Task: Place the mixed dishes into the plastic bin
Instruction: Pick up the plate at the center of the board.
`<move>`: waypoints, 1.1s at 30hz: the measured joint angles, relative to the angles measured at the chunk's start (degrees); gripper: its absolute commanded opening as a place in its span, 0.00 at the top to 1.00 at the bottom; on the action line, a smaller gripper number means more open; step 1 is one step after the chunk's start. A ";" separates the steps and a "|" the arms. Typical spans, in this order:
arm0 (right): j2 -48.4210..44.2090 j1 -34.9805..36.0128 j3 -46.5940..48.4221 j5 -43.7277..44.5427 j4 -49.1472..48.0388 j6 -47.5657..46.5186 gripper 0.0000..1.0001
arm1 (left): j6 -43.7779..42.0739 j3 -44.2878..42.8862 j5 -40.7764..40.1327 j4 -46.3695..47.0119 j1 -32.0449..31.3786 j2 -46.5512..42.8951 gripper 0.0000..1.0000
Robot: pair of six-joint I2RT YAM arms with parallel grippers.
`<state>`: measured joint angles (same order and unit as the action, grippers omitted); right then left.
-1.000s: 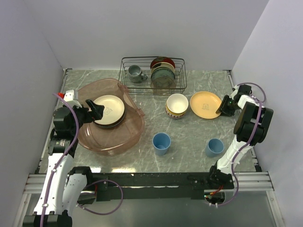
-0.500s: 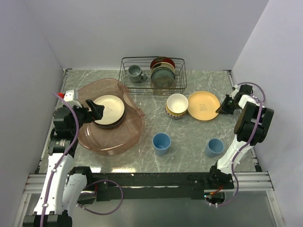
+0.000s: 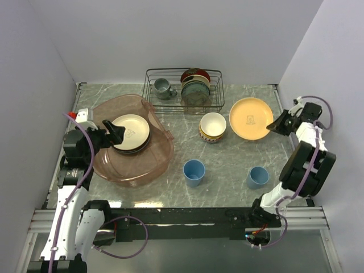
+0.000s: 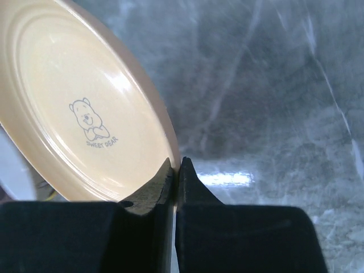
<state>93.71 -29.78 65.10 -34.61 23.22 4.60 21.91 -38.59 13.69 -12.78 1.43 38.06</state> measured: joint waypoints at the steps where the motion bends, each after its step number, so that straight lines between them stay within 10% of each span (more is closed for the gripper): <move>1: -1.51 -0.02 -0.07 -0.61 -0.15 0.13 1.00 | 0.02 0.00 0.15 0.04 0.00 -0.07 0.01; 21: -29.05 0.00 -6.45 -17.66 0.33 -2.67 1.00 | 19.65 -0.09 22.36 6.14 -0.96 -2.27 0.01; 33: -29.31 1.05 -11.02 -24.83 -0.11 -4.74 1.00 | 27.12 -0.07 13.11 9.90 -24.28 -2.32 0.01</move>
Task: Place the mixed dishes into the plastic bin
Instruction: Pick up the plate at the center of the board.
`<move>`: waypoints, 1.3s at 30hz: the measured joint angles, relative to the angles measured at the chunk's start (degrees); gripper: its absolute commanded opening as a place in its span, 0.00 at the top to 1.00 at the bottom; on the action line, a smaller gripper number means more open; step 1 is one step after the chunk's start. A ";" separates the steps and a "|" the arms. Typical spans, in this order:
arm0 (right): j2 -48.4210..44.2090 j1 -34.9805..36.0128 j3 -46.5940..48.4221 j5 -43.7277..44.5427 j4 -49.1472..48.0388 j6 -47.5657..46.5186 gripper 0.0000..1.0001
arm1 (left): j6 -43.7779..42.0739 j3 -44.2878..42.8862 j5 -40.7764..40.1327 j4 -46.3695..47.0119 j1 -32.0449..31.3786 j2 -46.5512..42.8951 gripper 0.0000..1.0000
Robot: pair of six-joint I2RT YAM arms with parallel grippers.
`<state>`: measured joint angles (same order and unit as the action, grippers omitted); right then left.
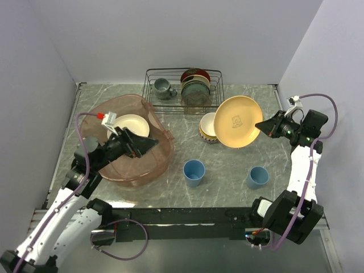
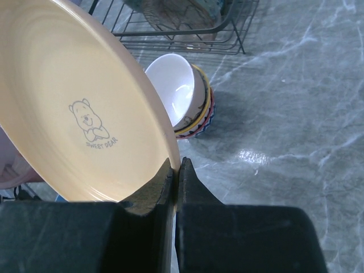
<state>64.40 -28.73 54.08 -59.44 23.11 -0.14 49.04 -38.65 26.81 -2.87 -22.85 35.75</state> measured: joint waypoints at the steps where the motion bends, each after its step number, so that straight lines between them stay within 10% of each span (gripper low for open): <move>1: 0.00 0.17 0.00 -0.22 0.02 -0.33 1.00 | 0.15 0.00 -1.53 0.61 -2.36 0.76 0.01; 26: 0.55 7.82 0.00 -0.31 1.03 -5.68 1.00 | -3.63 -24.44 -38.16 -5.70 -36.02 36.61 0.01; 39: 1.29 10.86 0.00 -0.24 2.34 -7.89 1.00 | -6.56 -44.04 -56.48 -19.74 -41.88 55.17 0.35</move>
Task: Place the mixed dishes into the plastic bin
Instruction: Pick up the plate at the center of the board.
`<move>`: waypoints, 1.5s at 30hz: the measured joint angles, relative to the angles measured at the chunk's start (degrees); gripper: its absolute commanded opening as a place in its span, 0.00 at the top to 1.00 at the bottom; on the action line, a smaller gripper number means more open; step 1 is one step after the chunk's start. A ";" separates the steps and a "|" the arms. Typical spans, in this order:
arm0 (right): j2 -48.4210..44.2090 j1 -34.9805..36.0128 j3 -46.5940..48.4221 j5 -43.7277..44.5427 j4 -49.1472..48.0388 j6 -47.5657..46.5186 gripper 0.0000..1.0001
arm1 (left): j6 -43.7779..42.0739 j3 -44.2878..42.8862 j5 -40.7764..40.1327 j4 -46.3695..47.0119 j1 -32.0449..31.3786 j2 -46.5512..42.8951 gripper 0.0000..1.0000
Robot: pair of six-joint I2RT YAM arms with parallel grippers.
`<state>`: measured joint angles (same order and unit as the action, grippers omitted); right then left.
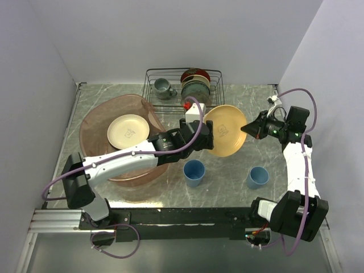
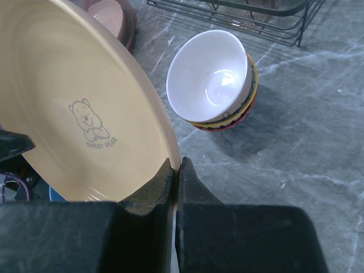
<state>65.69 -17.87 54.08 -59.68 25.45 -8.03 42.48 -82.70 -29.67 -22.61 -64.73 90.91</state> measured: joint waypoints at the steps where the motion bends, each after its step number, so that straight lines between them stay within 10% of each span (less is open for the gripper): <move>1: 0.13 0.13 0.00 -0.02 0.07 -0.22 1.00 | -0.09 -0.37 -0.59 -0.55 -0.07 0.52 0.37; 11: 0.24 1.22 0.02 0.46 0.74 -2.29 1.00 | -2.43 -2.60 -2.64 -1.36 -0.13 2.29 0.99; 18: 0.52 1.22 0.04 -1.84 0.68 -3.61 0.89 | -3.08 2.73 -0.98 3.65 0.11 -1.68 0.99; 24: -0.35 1.75 0.02 -5.18 1.22 -3.72 0.29 | -4.76 10.25 -0.68 6.84 0.83 -8.79 0.99; 29: -2.21 1.73 0.02 -6.78 1.16 -4.68 0.00 | -5.66 16.96 -1.05 8.44 2.60 -17.46 0.99; 45: -4.74 0.92 -1.18 -8.79 -1.07 -4.22 0.00 | -5.35 31.17 2.51 10.21 15.43 -41.44 0.99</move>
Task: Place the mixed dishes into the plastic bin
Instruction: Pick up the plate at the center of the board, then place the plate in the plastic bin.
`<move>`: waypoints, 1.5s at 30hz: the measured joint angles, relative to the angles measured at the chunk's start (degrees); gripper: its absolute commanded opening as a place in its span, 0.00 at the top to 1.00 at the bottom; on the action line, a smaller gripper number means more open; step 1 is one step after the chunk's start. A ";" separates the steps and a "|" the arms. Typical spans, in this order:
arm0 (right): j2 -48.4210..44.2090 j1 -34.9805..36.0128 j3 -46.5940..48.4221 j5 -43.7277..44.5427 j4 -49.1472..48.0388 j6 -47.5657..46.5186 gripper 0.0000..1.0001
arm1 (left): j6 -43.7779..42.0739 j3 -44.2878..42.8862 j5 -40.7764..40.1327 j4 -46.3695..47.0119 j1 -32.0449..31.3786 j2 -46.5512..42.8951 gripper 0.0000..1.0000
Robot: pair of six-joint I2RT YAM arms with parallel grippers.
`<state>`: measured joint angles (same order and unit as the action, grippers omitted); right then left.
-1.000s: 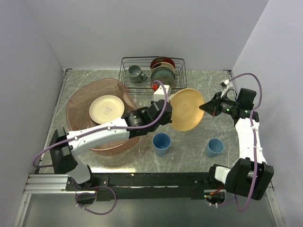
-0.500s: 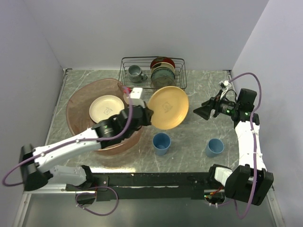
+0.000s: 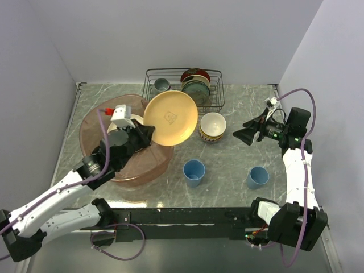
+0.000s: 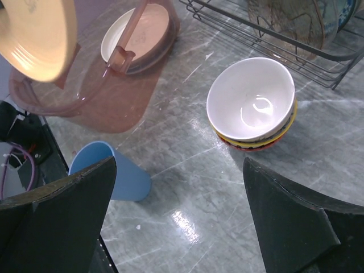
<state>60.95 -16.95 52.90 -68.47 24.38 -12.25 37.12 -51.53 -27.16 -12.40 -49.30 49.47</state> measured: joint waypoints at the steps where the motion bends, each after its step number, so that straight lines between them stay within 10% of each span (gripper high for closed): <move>1: 0.00 -0.09 0.00 0.02 -0.20 0.20 0.00 | 0.00 0.11 0.13 -0.15 0.81 -0.76 0.99; 19: 0.07 -0.35 0.00 0.52 -0.83 0.83 0.00 | 1.77 2.03 -0.28 -6.14 15.12 -6.32 0.99; 34: 1.40 -0.35 0.00 2.82 -0.81 0.85 0.00 | 6.69 9.27 18.71 -5.95 42.56 -5.01 0.99; 45: 1.51 -0.37 0.00 3.04 -0.79 0.83 0.00 | 8.02 11.04 25.92 -6.34 50.18 -1.33 0.99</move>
<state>62.46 -17.32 52.90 -65.43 23.59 -11.42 45.15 -40.49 -1.23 -18.74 0.89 48.14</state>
